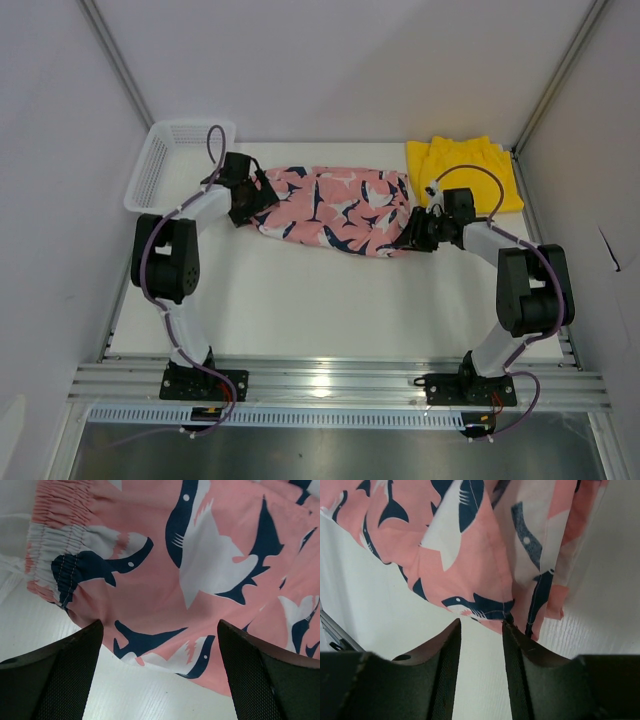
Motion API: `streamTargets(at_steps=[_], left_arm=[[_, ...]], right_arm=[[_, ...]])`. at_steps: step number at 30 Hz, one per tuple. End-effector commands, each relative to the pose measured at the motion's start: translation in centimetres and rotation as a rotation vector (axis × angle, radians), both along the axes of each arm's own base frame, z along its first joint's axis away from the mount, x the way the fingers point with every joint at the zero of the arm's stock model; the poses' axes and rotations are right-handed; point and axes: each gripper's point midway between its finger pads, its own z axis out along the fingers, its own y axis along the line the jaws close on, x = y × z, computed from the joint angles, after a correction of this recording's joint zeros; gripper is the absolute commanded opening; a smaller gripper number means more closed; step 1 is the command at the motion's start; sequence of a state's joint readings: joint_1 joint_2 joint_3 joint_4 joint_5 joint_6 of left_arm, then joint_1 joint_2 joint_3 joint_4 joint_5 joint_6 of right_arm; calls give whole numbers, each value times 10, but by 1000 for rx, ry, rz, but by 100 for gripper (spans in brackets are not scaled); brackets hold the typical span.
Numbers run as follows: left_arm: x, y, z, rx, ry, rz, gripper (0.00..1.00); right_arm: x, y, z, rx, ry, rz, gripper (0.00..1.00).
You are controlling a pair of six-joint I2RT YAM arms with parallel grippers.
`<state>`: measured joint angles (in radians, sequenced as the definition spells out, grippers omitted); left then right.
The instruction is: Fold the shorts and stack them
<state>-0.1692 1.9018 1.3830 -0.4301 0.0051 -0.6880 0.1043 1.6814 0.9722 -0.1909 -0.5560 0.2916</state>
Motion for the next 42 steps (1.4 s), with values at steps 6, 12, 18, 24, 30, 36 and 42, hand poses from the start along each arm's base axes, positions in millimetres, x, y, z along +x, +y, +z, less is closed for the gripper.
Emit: streamTargets(at_steps=[6, 12, 18, 24, 30, 36, 42], left_arm=[[17, -12, 0, -13, -38, -47, 96], [15, -16, -19, -17, -22, -61, 96], [9, -19, -35, -35, -32, -83, 96], [4, -19, -26, -45, -99, -92, 97], [6, -18, -34, -25, -65, -83, 97], [7, -16, -39, -2, -43, -72, 97], [6, -15, -40, 5, -37, -74, 97]], right_arm=[[2, -2, -1, -14, -34, -18, 42], [3, -5, 5, -12, -62, -30, 56], [13, -5, 8, 0, -83, -39, 59], [21, -5, 5, 1, -92, -42, 59], [31, -2, -2, 7, -89, -36, 59], [31, -4, -14, -3, -76, -40, 59], [36, -6, -9, 4, -90, -47, 61]])
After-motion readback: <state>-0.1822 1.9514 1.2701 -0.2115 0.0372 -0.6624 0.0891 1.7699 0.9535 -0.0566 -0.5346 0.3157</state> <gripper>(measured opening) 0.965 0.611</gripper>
